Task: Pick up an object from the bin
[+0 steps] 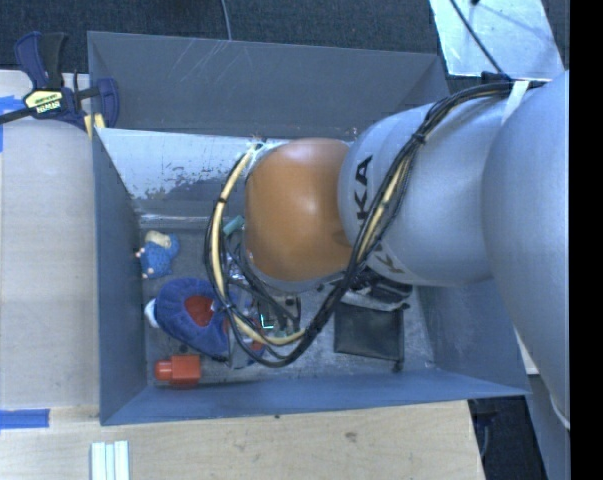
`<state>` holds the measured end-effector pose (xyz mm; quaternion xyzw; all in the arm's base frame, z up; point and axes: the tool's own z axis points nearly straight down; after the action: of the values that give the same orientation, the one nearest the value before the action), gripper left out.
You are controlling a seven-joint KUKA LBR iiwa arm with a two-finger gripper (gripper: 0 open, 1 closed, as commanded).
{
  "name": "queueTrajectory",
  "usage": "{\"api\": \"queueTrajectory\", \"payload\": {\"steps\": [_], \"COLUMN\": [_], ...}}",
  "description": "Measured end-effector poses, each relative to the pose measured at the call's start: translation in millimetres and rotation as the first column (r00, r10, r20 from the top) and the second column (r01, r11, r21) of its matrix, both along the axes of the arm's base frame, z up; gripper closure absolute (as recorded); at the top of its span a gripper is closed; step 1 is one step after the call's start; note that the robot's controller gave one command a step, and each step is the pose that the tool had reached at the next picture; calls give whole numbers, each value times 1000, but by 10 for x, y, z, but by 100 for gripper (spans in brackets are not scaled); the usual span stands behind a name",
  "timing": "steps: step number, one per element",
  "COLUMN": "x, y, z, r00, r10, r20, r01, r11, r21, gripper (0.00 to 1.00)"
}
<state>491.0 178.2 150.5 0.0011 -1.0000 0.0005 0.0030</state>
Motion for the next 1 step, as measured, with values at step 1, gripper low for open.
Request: {"api": "queueTrajectory", "payload": {"steps": [1], "x": [277], "y": [-46], "z": [-814], "r00": [980], "r10": [-197], "r20": [-4], "r01": [197], "r11": [980], "r21": [0], "gripper": [0]}}
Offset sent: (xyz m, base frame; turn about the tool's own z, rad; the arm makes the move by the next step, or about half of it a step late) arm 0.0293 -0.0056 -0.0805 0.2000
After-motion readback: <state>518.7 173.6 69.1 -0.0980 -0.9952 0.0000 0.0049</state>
